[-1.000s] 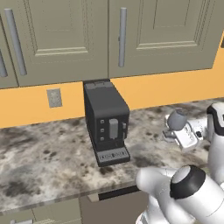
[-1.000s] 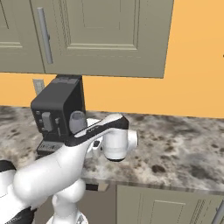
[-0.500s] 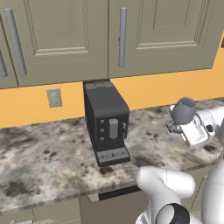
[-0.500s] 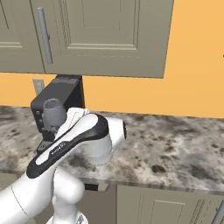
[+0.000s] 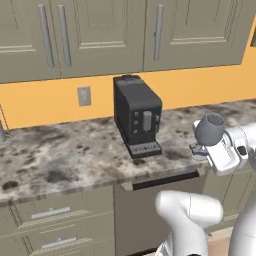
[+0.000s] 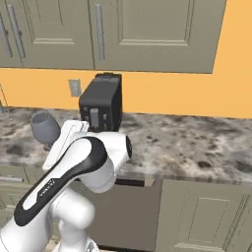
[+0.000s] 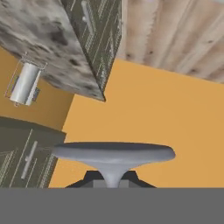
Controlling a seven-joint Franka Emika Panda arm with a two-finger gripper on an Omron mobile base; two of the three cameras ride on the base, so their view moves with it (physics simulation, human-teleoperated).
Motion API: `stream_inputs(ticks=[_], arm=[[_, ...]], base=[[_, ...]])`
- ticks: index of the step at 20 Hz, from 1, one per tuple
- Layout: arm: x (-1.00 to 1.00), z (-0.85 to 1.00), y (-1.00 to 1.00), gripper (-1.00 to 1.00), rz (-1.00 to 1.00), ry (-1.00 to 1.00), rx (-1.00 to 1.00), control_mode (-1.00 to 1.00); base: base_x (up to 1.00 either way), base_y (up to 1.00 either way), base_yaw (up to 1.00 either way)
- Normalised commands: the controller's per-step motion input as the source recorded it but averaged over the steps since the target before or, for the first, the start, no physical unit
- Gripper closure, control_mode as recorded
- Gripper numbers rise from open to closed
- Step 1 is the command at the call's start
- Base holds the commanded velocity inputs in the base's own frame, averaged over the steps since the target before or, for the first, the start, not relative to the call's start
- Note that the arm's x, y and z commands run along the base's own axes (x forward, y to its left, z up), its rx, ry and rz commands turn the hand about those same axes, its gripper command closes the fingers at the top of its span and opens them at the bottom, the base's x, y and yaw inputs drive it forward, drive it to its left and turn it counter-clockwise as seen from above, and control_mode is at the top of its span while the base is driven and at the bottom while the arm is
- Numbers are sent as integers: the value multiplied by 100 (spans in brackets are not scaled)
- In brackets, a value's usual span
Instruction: Retrieve the wine glasses from the counter and place one next to each plate.
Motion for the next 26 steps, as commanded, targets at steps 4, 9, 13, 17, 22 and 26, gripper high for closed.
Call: stream_inputs(ticks=[4,9,13,17,22,26], arm=[[0,0,0,100,0,0,0,100],[0,0,0,100,0,0,0,100],[0,0,0,100,0,0,0,100],[0,0,0,100,0,0,0,100],[0,0,0,100,0,0,0,100],[0,0,0,100,0,0,0,100]], base=[[-63,100,11],[-3,29,84],[0,0,100],[0,0,100],[0,0,100],[0,0,100]])
